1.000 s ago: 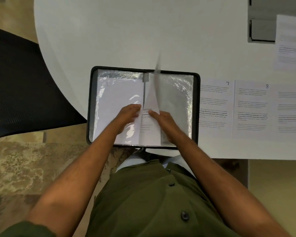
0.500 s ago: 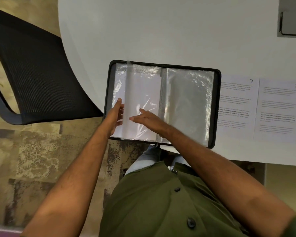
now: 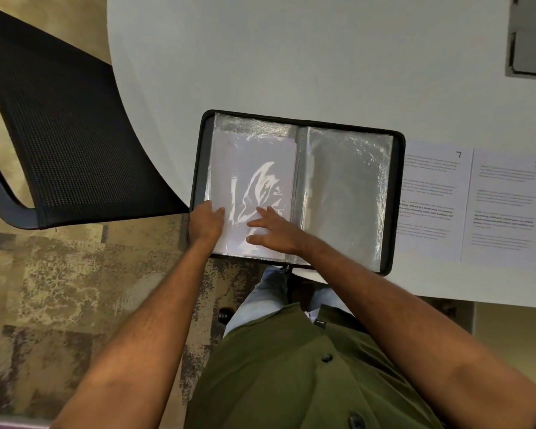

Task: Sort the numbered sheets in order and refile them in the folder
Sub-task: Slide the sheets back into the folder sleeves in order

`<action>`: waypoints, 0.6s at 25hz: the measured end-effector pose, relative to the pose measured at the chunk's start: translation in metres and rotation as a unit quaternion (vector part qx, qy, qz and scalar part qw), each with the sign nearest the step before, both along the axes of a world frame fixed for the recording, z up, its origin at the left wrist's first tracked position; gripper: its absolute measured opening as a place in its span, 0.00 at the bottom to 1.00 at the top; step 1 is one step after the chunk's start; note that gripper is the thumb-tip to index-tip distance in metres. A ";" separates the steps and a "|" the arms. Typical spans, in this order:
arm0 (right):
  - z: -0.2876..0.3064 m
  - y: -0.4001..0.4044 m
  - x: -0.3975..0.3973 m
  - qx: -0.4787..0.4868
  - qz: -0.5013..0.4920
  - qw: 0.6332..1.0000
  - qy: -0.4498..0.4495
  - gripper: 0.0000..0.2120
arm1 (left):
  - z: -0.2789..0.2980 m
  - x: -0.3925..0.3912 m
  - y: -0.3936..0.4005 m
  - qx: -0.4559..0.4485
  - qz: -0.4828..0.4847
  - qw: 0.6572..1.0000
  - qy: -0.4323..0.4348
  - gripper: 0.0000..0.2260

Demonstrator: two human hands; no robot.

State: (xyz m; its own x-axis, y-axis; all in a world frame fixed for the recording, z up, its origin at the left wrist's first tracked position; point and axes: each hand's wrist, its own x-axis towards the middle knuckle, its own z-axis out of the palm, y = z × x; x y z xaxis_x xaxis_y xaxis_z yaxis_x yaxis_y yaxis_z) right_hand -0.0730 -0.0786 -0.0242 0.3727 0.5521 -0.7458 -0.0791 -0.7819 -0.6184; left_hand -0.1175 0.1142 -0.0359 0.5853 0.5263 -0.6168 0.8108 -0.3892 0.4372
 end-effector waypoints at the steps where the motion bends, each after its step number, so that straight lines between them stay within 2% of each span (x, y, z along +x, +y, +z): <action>1: -0.001 -0.001 0.001 0.000 0.005 1.000 -0.002 0.27 | 0.000 -0.001 -0.001 0.011 -0.010 1.000 -0.003 0.12; 7: -0.002 -0.012 0.006 0.029 -0.003 0.999 -0.030 0.23 | -0.002 -0.004 -0.014 0.091 -0.044 0.995 -0.024 0.12; 11: -0.006 -0.043 0.006 0.057 -0.033 0.985 -0.159 0.18 | -0.007 -0.006 -0.024 0.226 -0.121 0.966 -0.030 0.33; 13: -0.009 -0.068 0.007 0.052 -0.070 0.970 -0.227 0.17 | -0.008 -0.004 -0.032 0.224 -0.205 0.953 -0.016 0.34; 15: -0.008 -0.097 0.012 0.030 -0.105 0.960 -0.258 0.18 | -0.008 0.003 -0.048 0.168 -0.289 0.942 -0.015 0.29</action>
State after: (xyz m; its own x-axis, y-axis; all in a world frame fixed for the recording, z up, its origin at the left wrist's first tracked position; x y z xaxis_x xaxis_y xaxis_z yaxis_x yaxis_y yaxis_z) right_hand -0.0608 -0.1761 -0.0324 0.7918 0.4608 -0.4009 0.0983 -0.7440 -0.6610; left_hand -0.1149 0.0661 -0.0436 0.8486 0.2774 -0.4504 0.4101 -0.8828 0.2292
